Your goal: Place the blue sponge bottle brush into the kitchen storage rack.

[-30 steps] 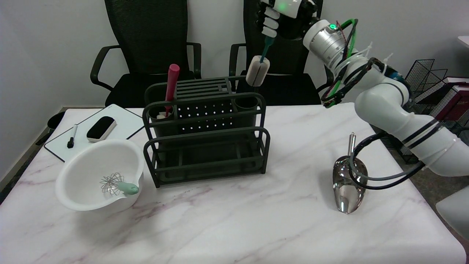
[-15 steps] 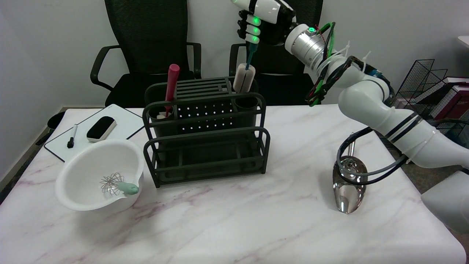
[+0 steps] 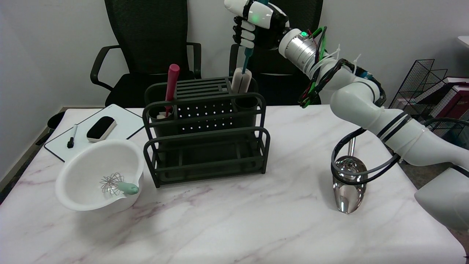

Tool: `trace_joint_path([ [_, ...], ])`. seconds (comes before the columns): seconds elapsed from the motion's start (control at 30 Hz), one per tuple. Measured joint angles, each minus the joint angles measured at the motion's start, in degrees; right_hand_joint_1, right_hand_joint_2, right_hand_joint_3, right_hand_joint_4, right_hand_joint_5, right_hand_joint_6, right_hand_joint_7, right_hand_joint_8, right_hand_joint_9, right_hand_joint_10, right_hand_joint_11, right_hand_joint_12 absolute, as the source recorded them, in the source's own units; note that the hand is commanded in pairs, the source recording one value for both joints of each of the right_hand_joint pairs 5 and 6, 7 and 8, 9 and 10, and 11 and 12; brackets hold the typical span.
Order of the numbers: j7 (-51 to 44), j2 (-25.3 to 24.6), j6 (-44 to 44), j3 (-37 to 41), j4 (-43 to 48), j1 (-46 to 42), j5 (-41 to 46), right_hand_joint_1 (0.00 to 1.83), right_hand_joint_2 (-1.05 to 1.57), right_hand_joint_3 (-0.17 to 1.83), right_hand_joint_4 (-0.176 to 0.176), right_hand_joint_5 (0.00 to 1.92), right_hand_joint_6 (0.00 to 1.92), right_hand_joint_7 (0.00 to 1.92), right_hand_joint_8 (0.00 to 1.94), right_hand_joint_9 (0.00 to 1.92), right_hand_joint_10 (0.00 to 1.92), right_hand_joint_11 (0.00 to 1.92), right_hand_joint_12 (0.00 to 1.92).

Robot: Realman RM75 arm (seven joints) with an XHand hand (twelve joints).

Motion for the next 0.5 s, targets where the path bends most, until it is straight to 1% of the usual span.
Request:
trace_joint_path([
  [0.5,-0.06,0.04,1.98,0.41,-1.62,-0.43,-1.81,0.99,1.57,0.35,0.000,1.92,1.92,1.92,1.92,1.92,1.92,1.92,1.92],
])
